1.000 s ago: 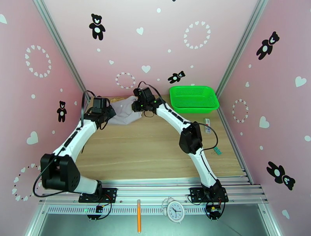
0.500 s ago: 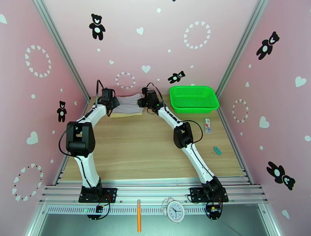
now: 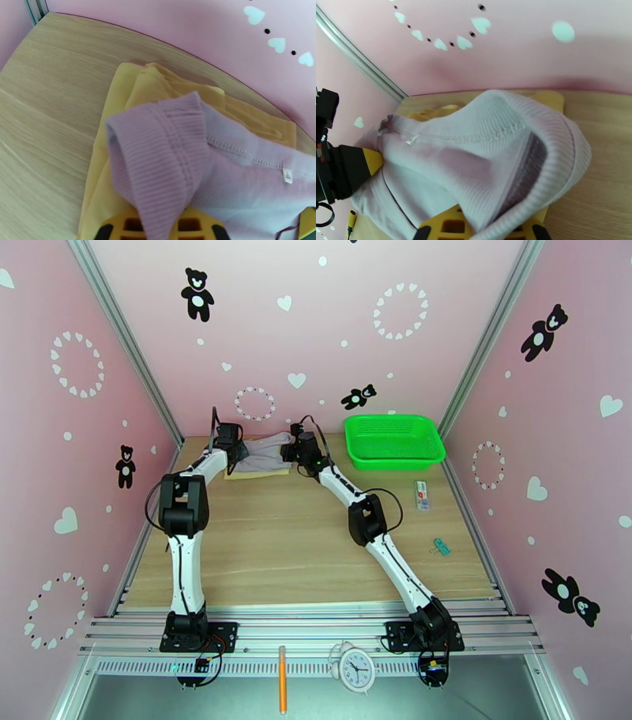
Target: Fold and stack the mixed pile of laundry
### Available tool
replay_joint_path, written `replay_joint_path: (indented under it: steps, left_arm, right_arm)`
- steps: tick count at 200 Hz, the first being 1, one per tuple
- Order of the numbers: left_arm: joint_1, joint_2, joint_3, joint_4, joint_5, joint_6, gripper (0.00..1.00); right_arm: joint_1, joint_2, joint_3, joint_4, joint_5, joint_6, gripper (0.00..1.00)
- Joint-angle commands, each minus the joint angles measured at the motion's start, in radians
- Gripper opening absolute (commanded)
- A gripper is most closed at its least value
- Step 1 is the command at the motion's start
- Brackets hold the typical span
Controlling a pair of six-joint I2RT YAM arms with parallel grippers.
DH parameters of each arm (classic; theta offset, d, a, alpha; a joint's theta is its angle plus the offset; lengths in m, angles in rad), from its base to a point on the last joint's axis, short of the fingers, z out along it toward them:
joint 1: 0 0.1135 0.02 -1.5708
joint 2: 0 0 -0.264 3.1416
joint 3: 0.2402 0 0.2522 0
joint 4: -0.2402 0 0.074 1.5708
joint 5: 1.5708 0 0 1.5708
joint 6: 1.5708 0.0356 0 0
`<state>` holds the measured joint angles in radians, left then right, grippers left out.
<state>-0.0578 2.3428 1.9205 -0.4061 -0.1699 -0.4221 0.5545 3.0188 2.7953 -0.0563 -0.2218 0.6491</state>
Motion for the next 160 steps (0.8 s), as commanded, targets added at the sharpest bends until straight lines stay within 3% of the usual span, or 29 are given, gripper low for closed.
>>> replay_joint_path:
  steps: [1, 23, 35, 51, 69, 83, 134, 140, 160]
  left_arm:
    - [0.015, 0.048, 0.140, -0.120, -0.067, -0.013, 0.00]
    - [0.015, 0.131, 0.276, -0.239, -0.063, -0.029, 0.01]
    - [0.015, 0.165, 0.326, -0.277, -0.062, -0.036, 0.10]
    - [0.015, 0.181, 0.349, -0.287, -0.063, -0.043, 0.28]
    - [0.015, 0.188, 0.364, -0.291, -0.066, -0.047, 0.57]
    - [0.015, 0.199, 0.394, -0.312, -0.076, -0.047, 0.71]
    - [0.016, 0.257, 0.562, -0.404, -0.092, -0.030, 0.92]
    - [0.016, 0.248, 0.564, -0.403, -0.095, -0.025, 0.98]
    - [0.016, 0.195, 0.562, -0.392, -0.107, 0.005, 0.99]
  right_arm:
    - [0.007, 0.022, 0.045, 0.037, 0.063, 0.023, 0.05]
    - [0.011, 0.025, 0.043, 0.036, 0.068, 0.042, 0.49]
    - [0.013, 0.026, 0.042, 0.033, 0.066, 0.047, 0.71]
    - [0.015, 0.026, 0.043, 0.028, 0.065, 0.051, 0.87]
    - [0.012, 0.020, 0.043, 0.026, 0.064, 0.050, 0.96]
    - [0.003, 0.010, 0.042, 0.024, 0.061, 0.055, 0.99]
    - [-0.042, -0.067, 0.037, 0.009, 0.020, 0.078, 0.99]
    - [-0.048, -0.083, 0.035, 0.003, 0.017, 0.073, 0.99]
    - [-0.061, -0.148, 0.023, -0.017, -0.006, 0.050, 0.99]
